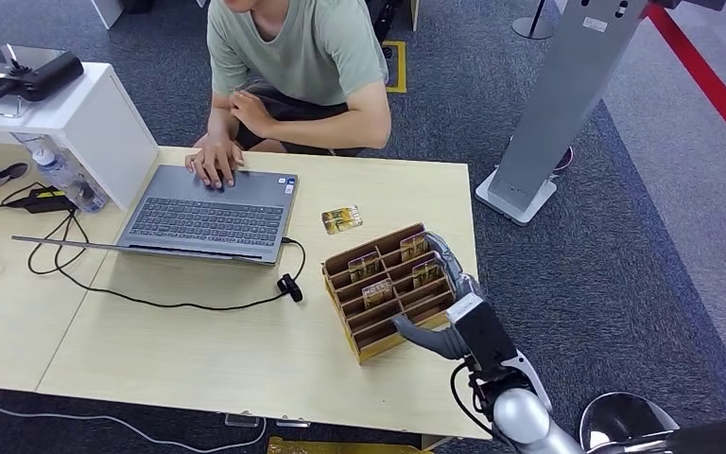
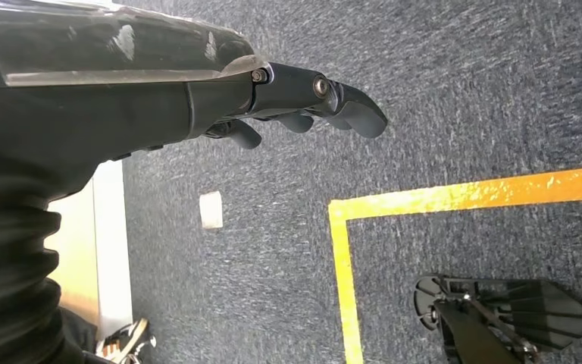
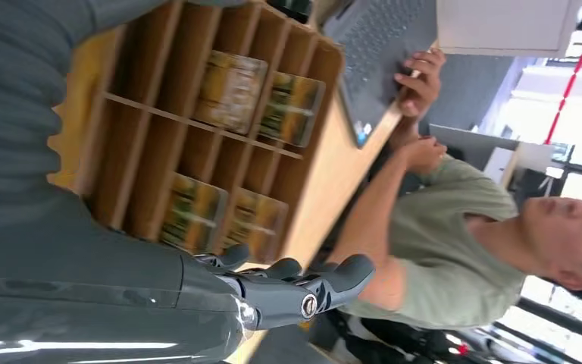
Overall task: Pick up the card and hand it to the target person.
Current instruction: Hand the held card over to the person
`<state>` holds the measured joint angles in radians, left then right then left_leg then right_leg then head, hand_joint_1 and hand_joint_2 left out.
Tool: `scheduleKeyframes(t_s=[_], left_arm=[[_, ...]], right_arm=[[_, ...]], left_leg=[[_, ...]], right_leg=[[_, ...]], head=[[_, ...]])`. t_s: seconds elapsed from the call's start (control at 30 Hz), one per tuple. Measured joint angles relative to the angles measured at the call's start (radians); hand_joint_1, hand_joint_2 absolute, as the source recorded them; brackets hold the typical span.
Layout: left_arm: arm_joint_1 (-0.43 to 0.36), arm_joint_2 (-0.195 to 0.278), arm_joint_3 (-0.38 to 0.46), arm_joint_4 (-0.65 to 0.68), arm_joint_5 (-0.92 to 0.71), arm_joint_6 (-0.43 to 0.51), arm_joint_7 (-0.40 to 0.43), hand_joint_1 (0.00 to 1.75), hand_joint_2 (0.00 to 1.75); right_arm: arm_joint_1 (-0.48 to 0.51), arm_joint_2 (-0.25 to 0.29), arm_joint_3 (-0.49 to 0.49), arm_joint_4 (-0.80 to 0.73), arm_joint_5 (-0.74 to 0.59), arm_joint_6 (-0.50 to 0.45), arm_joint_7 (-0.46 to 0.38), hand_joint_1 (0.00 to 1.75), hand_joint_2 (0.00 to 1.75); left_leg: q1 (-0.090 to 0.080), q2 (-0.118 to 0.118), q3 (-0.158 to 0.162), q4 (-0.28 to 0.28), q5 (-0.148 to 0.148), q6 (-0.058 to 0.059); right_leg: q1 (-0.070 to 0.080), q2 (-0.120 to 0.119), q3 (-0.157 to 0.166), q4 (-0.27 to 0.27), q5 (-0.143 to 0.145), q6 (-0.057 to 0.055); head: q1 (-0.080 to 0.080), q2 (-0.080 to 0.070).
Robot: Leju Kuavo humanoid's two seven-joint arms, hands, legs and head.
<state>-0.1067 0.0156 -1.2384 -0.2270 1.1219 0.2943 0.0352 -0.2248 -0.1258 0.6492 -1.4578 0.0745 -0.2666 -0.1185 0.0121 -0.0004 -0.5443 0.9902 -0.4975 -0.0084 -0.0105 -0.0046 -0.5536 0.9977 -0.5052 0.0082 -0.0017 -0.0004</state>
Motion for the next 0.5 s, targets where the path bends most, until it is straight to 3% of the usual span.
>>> scheduleKeyframes(t_s=[0.2,0.5], left_arm=[[-0.001,0.0,0.005,0.0,0.001,0.0,0.004,0.0,1.75],[-0.002,0.0,0.005,0.0,-0.006,-0.001,-0.026,0.0,1.75]], right_arm=[[0.106,-0.019,-0.038,0.032,-0.076,0.015,-0.058,0.0,1.75],[0.124,-0.023,-0.061,0.041,-0.048,0.006,-0.062,0.0,1.75]], left_leg=[[0.0,0.0,0.0,0.0,0.0,0.0],[0.0,0.0,0.0,0.0,0.0,0.0]], right_leg=[[0.0,0.0,0.0,0.0,0.0,0.0],[0.0,0.0,0.0,0.0,0.0,0.0]], head=[[-0.001,0.0],[0.0,0.0]])
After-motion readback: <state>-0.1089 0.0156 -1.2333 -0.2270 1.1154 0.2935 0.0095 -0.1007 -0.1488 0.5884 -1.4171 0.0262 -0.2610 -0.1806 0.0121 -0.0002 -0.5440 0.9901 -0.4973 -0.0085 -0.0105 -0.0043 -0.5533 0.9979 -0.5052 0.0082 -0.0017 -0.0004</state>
